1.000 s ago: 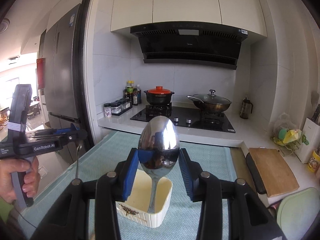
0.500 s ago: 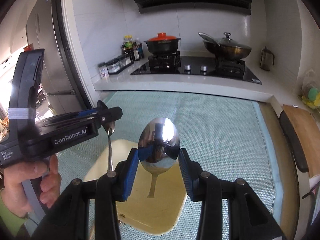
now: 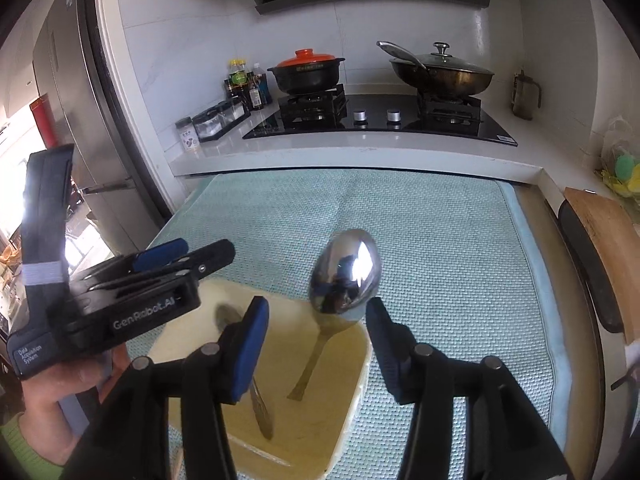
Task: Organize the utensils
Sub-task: 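Open the right tool to drop the spoon into the caddy, then move the right tool back over the wooden chopsticks and open it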
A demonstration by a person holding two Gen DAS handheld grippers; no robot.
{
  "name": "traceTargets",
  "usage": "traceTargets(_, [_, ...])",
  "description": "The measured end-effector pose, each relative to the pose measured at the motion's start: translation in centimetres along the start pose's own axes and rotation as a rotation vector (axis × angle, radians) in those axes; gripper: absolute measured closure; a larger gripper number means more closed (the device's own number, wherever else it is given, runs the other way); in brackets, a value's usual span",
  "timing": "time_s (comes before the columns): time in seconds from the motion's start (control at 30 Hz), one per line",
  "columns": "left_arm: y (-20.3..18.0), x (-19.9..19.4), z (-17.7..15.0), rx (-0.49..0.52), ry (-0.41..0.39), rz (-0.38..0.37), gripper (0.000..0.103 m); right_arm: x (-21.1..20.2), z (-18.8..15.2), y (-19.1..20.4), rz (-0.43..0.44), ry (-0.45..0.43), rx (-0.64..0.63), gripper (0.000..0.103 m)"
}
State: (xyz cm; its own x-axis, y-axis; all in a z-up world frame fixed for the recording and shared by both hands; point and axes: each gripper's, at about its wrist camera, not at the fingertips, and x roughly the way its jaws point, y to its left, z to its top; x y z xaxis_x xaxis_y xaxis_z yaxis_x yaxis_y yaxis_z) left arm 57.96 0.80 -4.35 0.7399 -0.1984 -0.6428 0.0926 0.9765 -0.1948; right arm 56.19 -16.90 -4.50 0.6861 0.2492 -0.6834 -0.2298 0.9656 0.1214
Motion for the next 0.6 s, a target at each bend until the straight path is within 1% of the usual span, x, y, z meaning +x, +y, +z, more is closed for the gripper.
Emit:
traceTargets(0.03, [0.2, -1.2, -0.2, 0.011, -0.018, 0.013, 0.023, -0.8, 0.0, 0.0, 0.000, -0.016, 0.001, 0.040])
traceTargets(0.07, [0.4, -2.5, -0.3, 0.024, -0.037, 0.028, 0.020, -1.7, 0.0, 0.0, 0.000, -0.031, 0.000, 0.039])
traceTargets(0.13, [0.8, -5.6, -1.1, 0.052, -0.077, 0.047, 0.009, -3.7, -0.1, 0.1, -0.012, -0.057, -0.006, 0.039])
traceTargets(0.2, [1.4, -8.8, -2.4, 0.080, -0.104, 0.064, 0.004, -6.1, -0.8, 0.5, -0.028, -0.085, -0.017, 0.039])
traceTargets(0.27, [2.1, -11.8, -4.3, 0.107, -0.115, 0.072, 0.003, -8.6, -2.0, 0.8, -0.044, -0.106, -0.033, 0.038])
traceTargets(0.37, [3.4, -15.8, -8.0, 0.136, -0.109, 0.103, 0.002, -12.0, -5.2, 1.4, -0.066, -0.129, -0.054, 0.036])
traceTargets(0.43, [4.4, -18.0, -10.9, 0.132, -0.105, 0.150, 0.001, -13.9, -7.9, 1.6, -0.076, -0.139, -0.062, 0.033])
traceTargets(0.5, [5.1, -19.8, -13.8, 0.129, -0.096, 0.222, 0.001, -15.5, -11.0, 1.7, -0.086, -0.147, -0.067, 0.032])
traceTargets(0.57, [5.4, -21.3, -16.8, 0.149, -0.086, 0.280, 0.001, -16.7, -14.1, 1.9, -0.121, -0.153, -0.073, 0.032])
traceTargets(0.6, [5.5, -22.0, -18.2, 0.156, -0.083, 0.296, 0.001, -17.1, -15.5, 2.0, -0.142, -0.155, -0.075, 0.032])
